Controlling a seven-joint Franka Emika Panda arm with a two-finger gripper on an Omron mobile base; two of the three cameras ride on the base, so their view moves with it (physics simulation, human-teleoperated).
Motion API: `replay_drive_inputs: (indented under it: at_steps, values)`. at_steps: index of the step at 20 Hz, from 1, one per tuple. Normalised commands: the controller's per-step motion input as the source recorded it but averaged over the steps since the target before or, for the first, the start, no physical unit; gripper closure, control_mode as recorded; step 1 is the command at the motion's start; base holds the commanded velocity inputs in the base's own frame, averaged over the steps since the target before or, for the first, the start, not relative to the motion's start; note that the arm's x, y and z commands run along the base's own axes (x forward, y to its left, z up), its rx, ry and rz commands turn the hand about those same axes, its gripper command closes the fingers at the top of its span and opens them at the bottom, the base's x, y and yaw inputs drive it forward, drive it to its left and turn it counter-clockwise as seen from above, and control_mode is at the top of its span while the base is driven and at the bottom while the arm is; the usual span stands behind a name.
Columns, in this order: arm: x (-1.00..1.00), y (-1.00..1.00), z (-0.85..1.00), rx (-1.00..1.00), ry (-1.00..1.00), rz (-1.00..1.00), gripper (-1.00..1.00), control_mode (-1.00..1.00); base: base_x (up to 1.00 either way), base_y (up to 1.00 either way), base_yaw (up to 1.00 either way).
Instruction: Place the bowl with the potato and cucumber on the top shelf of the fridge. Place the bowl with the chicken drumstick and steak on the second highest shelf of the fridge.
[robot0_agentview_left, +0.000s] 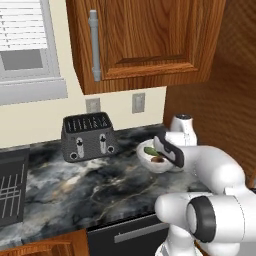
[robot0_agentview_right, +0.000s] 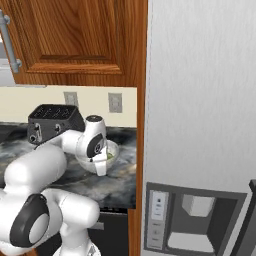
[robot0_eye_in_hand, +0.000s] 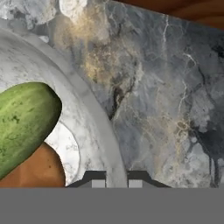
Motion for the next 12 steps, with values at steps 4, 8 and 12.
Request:
replay_drive_inputs:
  at_steps: [4, 8, 12]
  values:
    - [-0.9, 0.16, 0.23, -0.03, -0.14, -0.06, 1.0, -1.0, 0.0, 0.0, 0.0]
    - [-1.0, 0.19, 0.64, -0.04, -0.13, -0.12, 1.0, -1.0, 0.0, 0.0, 0.0]
    - [-1.0, 0.19, 0.84, -0.02, -0.16, -0.17, 1.0, -1.0, 0.0, 0.0, 0.0]
